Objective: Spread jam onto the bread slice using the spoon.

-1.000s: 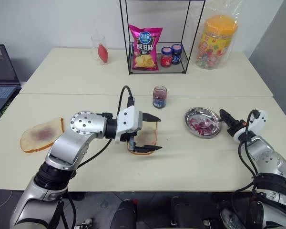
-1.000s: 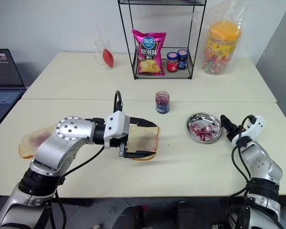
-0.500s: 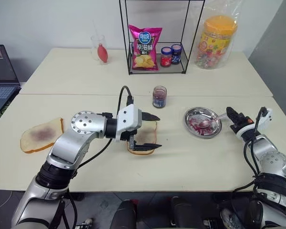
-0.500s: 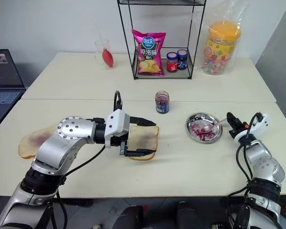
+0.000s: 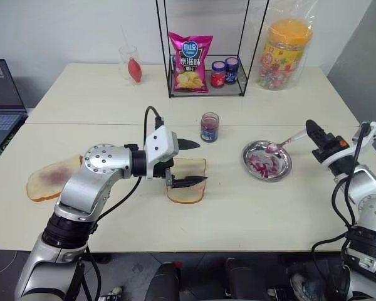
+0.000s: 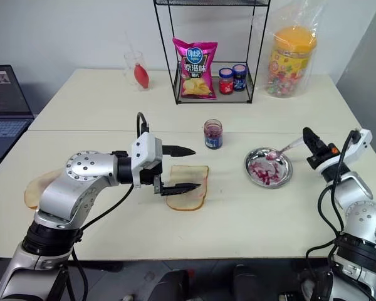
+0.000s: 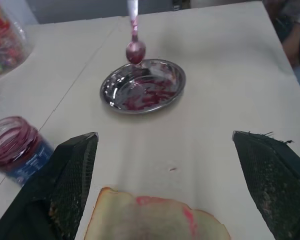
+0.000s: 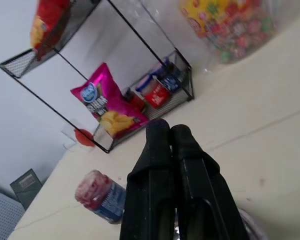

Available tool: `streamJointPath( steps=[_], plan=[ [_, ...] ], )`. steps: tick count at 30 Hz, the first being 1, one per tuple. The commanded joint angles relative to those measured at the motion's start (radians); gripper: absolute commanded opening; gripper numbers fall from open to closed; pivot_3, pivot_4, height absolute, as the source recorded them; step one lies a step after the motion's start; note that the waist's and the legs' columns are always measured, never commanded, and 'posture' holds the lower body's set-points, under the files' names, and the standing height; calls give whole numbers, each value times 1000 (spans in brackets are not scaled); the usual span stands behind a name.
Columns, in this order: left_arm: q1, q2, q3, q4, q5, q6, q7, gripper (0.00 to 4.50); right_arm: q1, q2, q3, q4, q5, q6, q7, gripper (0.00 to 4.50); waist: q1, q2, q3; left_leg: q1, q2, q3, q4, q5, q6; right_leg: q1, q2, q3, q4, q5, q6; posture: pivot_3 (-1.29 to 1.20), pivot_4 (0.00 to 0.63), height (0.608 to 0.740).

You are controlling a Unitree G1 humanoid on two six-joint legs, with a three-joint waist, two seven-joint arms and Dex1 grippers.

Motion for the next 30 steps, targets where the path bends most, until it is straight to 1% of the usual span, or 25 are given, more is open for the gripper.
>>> streamJointPath(
  steps=[1, 6, 9, 11, 12, 13, 15, 21, 26, 30],
  plan=[
    [4, 28, 93, -26, 3, 68, 101, 4500, -123, -1, 66, -91, 14, -6, -45, 52, -6, 1, 0, 0, 0, 0, 0, 0, 0, 0, 0, 0, 0, 0, 0, 0, 150, 740],
    [26, 50, 128, -10, 32, 115, 186, 4500, -300, 43, 222, -8, -120, -65, -37, 52, -17, 1, 1, 1, 1, 1, 0, 0, 0, -1, 1, 1, 2, 0, 0, 0, 150, 740],
    [26, 48, 136, -10, 26, 137, 210, 4500, -361, 57, 281, 54, -190, -103, -14, 52, -13, 1, 1, -2, 1, 0, 0, 0, 0, -3, 1, 0, 2, 0, 0, 0, 150, 740],
    [33, 45, 152, -10, 32, 151, 246, 4500, -488, 90, 389, 225, -326, -207, 27, 52, -7, 1, 1, -4, 1, -2, 0, 0, 0, -4, 1, -1, 0, 1, -2, 0, 150, 740],
    [35, 42, 160, -10, 33, 159, 263, 4500, -536, 103, 426, 299, -382, -252, 43, 52, -11, 1, 1, -4, 1, 0, 0, 0, 0, -5, 1, 0, 1, 3, -5, 0, 150, 740],
    [34, 34, 166, -12, 30, 161, 277, 4500, -574, 111, 467, 370, -442, -311, 83, 52, -15, 2, 1, -4, 0, 3, 0, 0, 0, -6, 0, 2, 1, 3, -5, 0, 150, 740],
    [31, 23, 170, -18, 23, 168, 297, 4500, -614, 122, 510, 467, -515, -397, 143, 52, -15, 2, 1, -4, 1, 4, 0, 0, 0, -8, 0, 3, 2, 4, -5, 0, 150, 740],
    [60, 12, 177, -62, 6, 200, 332, 4500, -703, 183, 541, 695, -617, -554, 228, 52, -8, 1, 1, -7, 0, 3, -1, 0, 0, -15, 0, 2, 9, 3, -6, 0, 150, 740],
    [61, 11, 183, -64, 6, 209, 349, 4500, -731, 196, 555, 825, -694, -662, 274, 52, -11, 1, 1, -7, 0, 3, 0, 0, 0, -16, 0, 2, 13, 3, -6, 0, 150, 740],
    [62, 15, 182, -65, 1, 212, 357, 4500, -746, 204, 551, 888, -729, -709, 299, 52, -12, 1, 1, -6, 0, 3, 0, 0, 0, -16, 0, 2, 14, 3, -6, 0, 150, 740]
  ],
)
